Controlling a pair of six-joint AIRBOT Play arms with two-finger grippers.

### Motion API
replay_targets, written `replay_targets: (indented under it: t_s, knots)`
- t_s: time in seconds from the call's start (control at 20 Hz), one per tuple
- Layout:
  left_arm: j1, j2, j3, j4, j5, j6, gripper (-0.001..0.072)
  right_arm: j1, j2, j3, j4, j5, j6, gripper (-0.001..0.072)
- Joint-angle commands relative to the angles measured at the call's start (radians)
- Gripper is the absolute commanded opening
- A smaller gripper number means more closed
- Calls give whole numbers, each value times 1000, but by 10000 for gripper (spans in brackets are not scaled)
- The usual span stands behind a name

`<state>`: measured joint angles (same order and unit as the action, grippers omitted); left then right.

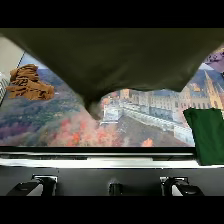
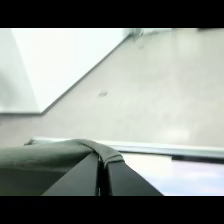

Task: Fold the clothes and pants, and hang the long-sleeved shirts on hangers.

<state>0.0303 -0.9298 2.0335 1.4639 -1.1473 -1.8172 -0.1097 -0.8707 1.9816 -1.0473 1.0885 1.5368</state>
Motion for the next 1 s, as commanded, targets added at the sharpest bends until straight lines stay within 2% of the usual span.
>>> replay_targets:
  t_s: [0.0,0.25,0.35,0.45,0.65,0.8,0.95]
  knots:
    - [0,109,-11,21,99,0,17,-1,23,36,-82,-6,81,29]
    - [0,1,-134,21,119,0,17,2,-201,36,28,145,127,29]
    - [0,-104,-212,22,119,0,17,2,-334,33,52,220,195,29]
    - [0,-244,-272,21,120,1,17,27,-487,33,19,271,191,29]
    - [-1,-578,-295,22,154,12,17,159,-816,33,-159,212,191,29]
    - [-6,-754,-293,20,298,11,16,191,-1003,33,-336,123,352,29]
    - [-33,-837,-293,18,463,11,16,188,-1107,33,-343,66,443,29]
